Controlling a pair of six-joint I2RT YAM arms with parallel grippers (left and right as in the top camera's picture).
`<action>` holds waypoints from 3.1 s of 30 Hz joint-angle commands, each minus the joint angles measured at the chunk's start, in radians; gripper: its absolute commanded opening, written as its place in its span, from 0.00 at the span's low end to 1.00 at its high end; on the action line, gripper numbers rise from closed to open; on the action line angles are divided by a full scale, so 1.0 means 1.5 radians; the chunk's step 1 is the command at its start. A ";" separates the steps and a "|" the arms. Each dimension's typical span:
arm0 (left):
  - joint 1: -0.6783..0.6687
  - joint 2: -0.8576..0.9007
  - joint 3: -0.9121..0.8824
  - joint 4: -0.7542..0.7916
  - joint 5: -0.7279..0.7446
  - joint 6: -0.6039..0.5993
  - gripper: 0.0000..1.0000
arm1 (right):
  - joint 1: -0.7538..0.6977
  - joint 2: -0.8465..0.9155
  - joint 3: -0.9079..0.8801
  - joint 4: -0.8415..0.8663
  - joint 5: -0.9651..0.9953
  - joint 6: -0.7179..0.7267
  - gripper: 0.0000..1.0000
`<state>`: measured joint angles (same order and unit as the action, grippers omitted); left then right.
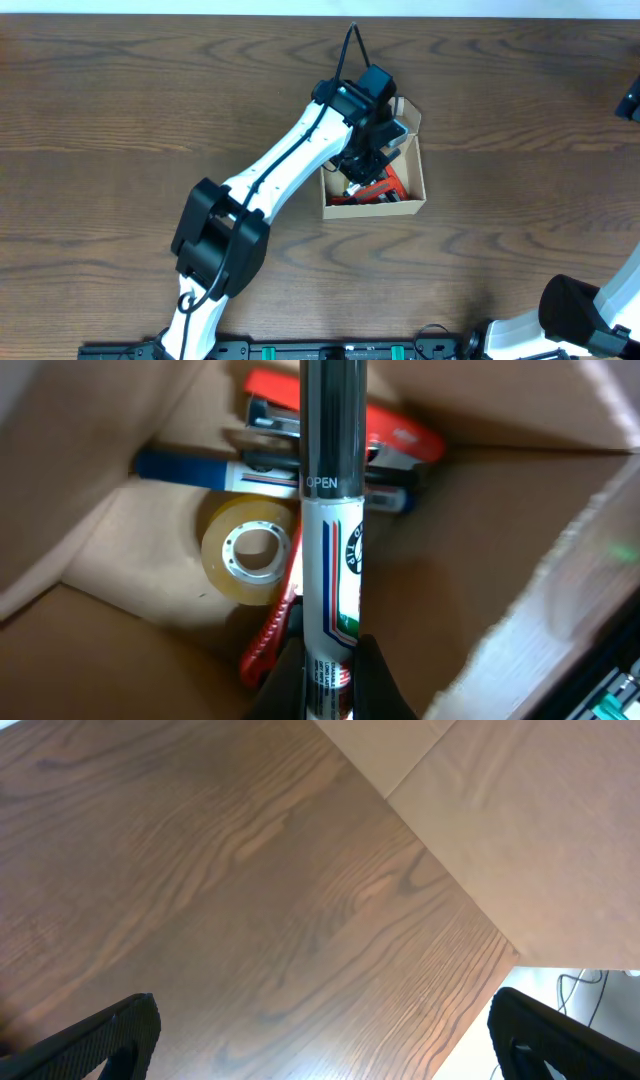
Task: Pack container
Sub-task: 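Lower the white marker into the box and open the left gripper, then withdraw the left gripper up and back to the left side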
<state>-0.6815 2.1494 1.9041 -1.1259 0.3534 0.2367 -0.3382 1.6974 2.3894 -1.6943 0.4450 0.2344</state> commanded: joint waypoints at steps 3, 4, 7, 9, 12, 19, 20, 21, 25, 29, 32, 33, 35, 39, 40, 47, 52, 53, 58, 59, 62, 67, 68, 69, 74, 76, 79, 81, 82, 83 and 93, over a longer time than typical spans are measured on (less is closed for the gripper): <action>0.006 0.021 -0.002 0.001 0.009 0.007 0.06 | -0.004 -0.005 0.008 -0.002 0.007 0.011 0.99; 0.006 0.023 -0.002 0.004 0.008 0.007 0.06 | -0.004 -0.005 0.008 -0.002 0.007 0.011 0.99; 0.006 0.025 -0.002 0.017 0.006 0.007 0.06 | -0.004 -0.005 0.008 -0.002 0.007 0.011 0.99; 0.007 0.025 -0.002 0.025 0.007 0.007 0.06 | -0.004 -0.005 0.008 -0.002 0.007 0.011 0.99; 0.007 0.026 -0.004 0.034 0.007 0.007 0.06 | -0.004 -0.005 0.008 -0.002 0.007 0.011 0.99; 0.007 0.026 -0.032 0.043 0.007 0.007 0.06 | -0.004 -0.005 0.008 -0.002 0.007 0.011 0.99; 0.007 0.026 -0.036 0.044 0.007 0.007 0.06 | -0.004 -0.005 0.008 -0.002 0.007 0.011 0.99; 0.007 0.026 -0.040 0.045 0.007 0.007 0.06 | -0.004 -0.005 0.008 -0.002 0.007 0.011 0.99; 0.007 0.026 -0.056 0.051 0.007 0.004 0.06 | -0.004 -0.005 0.008 -0.002 0.007 0.011 0.99; 0.007 0.026 -0.070 0.072 0.006 0.002 0.06 | -0.004 -0.005 0.008 -0.002 0.007 0.011 0.99; 0.007 0.026 -0.080 0.089 0.007 -0.007 0.06 | -0.004 -0.005 0.008 -0.002 0.007 0.011 0.99; 0.007 0.026 -0.081 0.092 0.007 -0.010 0.06 | -0.004 -0.005 0.008 -0.002 0.007 0.011 0.99; 0.007 0.026 -0.082 0.096 0.007 -0.011 0.06 | -0.004 -0.005 0.008 -0.002 0.007 0.011 0.99; 0.007 0.026 -0.082 0.098 0.006 -0.010 0.52 | -0.004 -0.005 0.008 -0.002 0.007 0.011 0.99; 0.007 0.026 -0.082 0.099 0.006 -0.010 0.56 | -0.004 -0.005 0.008 -0.002 0.007 0.011 0.99; 0.007 0.026 -0.082 0.098 0.004 -0.010 0.56 | -0.004 -0.005 0.008 -0.002 0.007 0.011 0.99; 0.009 0.019 -0.058 0.081 0.004 -0.013 0.60 | -0.004 -0.005 0.008 -0.002 0.007 0.011 0.99; 0.009 0.014 -0.044 0.075 0.002 -0.019 0.61 | -0.004 -0.005 0.008 -0.002 0.007 0.011 0.99; 0.010 -0.025 0.058 0.043 -0.065 -0.050 0.64 | -0.004 -0.005 0.008 -0.002 0.007 0.011 0.99; 0.010 -0.036 0.082 0.035 -0.086 -0.057 0.64 | -0.004 -0.005 0.008 -0.002 0.007 0.011 0.99; 0.010 -0.077 0.145 0.021 -0.157 -0.074 0.64 | -0.004 -0.005 0.008 -0.002 0.007 0.011 0.99; 0.010 -0.172 0.209 -0.010 -0.280 -0.108 0.65 | -0.004 -0.005 0.008 -0.002 0.007 0.011 0.99; 0.010 -0.194 0.215 -0.019 -0.301 -0.114 0.65 | -0.004 -0.005 0.008 -0.002 0.007 0.011 0.99; 0.010 -0.221 0.217 -0.028 -0.326 -0.122 0.66 | -0.004 -0.005 0.008 -0.002 0.007 0.011 0.99; 0.010 -0.333 0.217 -0.074 -0.407 -0.145 0.75 | -0.004 -0.005 0.008 -0.002 0.007 0.011 0.99; 0.010 -0.372 0.217 -0.104 -0.455 -0.164 0.75 | -0.004 -0.005 0.008 -0.002 0.007 0.011 0.99; 0.010 -0.420 0.217 -0.153 -0.536 -0.191 0.77 | -0.004 -0.005 0.008 -0.002 0.007 0.011 0.99; 0.010 -0.446 0.217 -0.187 -0.578 -0.210 0.77 | -0.004 -0.005 0.008 -0.002 0.007 0.011 0.99; 0.010 -0.454 0.217 -0.200 -0.587 -0.214 0.78 | -0.004 -0.005 0.008 -0.002 0.007 0.011 0.99; 0.010 -0.465 0.217 -0.216 -0.593 -0.217 0.77 | -0.004 -0.005 0.008 -0.001 0.007 0.011 0.99; 0.011 -0.522 0.217 -0.315 -0.695 -0.270 0.77 | -0.004 -0.005 0.008 0.055 -0.056 0.074 0.99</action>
<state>-0.6693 1.3830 2.2242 -1.5799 -0.5854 -0.1204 -0.3382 1.6974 2.3890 -1.6463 0.4347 0.2569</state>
